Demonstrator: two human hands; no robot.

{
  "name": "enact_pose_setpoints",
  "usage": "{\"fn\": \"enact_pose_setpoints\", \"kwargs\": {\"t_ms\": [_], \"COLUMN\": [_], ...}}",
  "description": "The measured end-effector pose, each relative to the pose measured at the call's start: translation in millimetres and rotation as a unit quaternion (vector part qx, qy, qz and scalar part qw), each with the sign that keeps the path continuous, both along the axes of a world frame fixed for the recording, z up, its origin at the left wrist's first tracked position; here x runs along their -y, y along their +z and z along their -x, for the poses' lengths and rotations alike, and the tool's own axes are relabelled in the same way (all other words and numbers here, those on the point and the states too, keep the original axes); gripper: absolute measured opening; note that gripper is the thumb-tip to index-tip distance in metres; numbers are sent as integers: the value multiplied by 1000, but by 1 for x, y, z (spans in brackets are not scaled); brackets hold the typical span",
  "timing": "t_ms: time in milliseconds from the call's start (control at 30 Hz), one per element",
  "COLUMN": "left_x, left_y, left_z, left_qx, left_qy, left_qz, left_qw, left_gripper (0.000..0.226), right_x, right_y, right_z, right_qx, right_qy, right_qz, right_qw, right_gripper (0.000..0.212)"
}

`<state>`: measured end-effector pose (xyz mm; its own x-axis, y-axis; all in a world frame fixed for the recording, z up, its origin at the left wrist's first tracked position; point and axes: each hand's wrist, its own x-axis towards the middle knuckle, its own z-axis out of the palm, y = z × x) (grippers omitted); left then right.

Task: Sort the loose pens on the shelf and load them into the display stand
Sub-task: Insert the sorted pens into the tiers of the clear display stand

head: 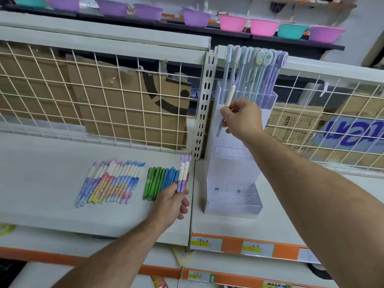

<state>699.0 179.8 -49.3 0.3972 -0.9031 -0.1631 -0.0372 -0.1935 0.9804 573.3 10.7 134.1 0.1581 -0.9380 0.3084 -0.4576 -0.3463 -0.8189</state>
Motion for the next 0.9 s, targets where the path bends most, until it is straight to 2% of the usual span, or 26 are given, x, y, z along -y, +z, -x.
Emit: {"fn": "enact_pose_setpoints", "kwargs": {"t_ms": [400,500,600,733,900], "left_x": [-2,-2,-2,-1,-1], "left_y": [0,0,0,-2,-3], "left_z": [1,2,2,0,-1], "left_qx": [9,16,23,34,26], "left_qy": [-8,-8,-9,-14,-13], "left_qz": [23,23,25,25,32], "left_qw": [1000,1000,999,999,999], "left_gripper": [16,20,19,17,17], "right_x": [-2,-5,-5,-3,-12], "right_y": [0,-7,-11,-10,-14], "right_z": [-2,-1,0,2,2], "right_qx": [-65,-98,-139,-135,-129], "right_qy": [8,15,10,-1,-1], "right_qz": [27,23,13,-4,-11], "right_qw": [998,995,990,991,992], "right_gripper": [12,6,9,25,17]}}
